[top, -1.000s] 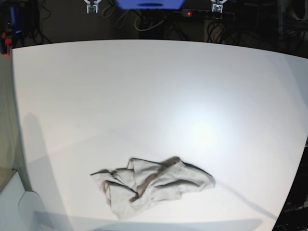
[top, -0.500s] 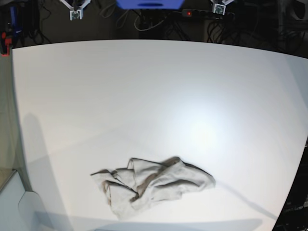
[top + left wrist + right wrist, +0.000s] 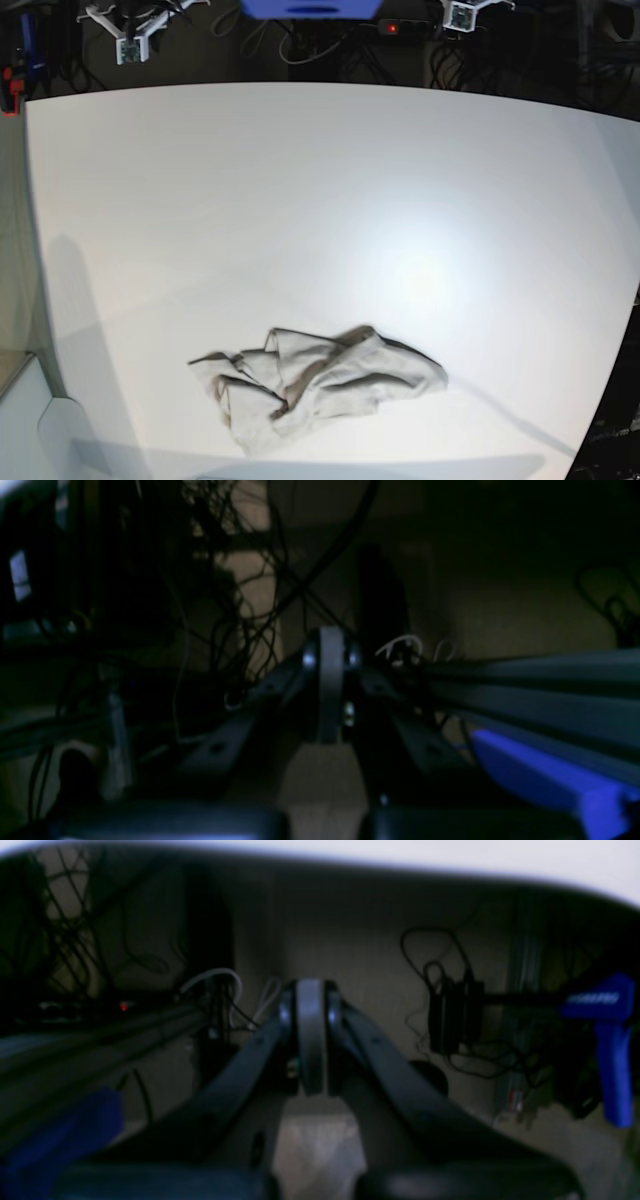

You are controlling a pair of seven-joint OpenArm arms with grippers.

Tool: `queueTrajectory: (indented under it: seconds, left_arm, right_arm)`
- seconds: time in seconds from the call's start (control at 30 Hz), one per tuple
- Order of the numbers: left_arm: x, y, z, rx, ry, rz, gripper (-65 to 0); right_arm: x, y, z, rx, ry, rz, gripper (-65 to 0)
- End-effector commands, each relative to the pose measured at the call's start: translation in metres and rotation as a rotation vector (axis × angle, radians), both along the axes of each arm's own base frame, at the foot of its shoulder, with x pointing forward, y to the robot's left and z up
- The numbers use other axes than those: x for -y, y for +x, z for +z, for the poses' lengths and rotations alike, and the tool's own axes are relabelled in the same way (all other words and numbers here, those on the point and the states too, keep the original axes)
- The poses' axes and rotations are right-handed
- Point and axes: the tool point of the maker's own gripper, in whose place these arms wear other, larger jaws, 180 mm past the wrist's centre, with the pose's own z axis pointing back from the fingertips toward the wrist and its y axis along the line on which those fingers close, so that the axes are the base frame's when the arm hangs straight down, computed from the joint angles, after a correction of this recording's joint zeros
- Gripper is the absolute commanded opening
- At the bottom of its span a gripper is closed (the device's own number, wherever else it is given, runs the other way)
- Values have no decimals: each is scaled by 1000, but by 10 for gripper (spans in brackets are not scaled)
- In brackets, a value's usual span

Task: Layout the t-shirt on the table in an organized manner, then fold the t-shirt properly
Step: 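Lower both arms toward the crumpled beige t-shirt, right gripper leading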

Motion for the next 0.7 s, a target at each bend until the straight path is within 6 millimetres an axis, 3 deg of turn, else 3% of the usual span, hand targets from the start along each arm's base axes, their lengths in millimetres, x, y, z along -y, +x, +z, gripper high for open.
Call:
queueTrajectory:
  seconds: [0.0,0.23,0.43,0.67]
  left_arm:
    - [2,5,16,48,-8,-1,-649]
    - [11,25,62,154,-37,-5,-649]
    - [14,41,75,211,-49,6,-649]
    - [18,67,84,245,-57,27,-649]
  right_arm:
    - [-3,5,12,31,5,25,-632]
    - [-8,21,26,78,11,35,-632]
    - [-37,50,32,134,92,196,-632]
    - [-42,89,46,235,92,226,-632]
